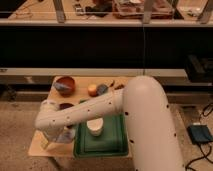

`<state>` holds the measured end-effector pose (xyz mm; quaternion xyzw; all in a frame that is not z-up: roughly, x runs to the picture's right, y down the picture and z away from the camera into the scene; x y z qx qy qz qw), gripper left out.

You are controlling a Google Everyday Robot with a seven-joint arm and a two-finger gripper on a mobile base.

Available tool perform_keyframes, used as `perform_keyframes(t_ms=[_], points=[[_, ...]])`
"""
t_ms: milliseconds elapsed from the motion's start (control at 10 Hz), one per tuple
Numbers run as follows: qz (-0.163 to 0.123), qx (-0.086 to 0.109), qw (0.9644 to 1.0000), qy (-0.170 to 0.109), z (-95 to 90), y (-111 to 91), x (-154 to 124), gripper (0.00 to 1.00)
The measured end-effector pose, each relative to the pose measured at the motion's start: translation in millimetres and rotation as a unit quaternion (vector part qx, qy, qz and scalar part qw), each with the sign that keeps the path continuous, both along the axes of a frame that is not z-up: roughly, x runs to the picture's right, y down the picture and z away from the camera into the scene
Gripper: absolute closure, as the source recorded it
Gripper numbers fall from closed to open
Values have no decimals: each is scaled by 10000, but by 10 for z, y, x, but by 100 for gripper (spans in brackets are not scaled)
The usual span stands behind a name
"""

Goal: Place towel in purple bowl

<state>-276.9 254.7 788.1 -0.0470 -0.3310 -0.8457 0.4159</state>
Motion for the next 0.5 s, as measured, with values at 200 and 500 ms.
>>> perform_keyframes(t_ms=[200,500], points=[[189,-43,9998,19,116,2,10,27],[382,98,9992,1,114,-108,17,59]])
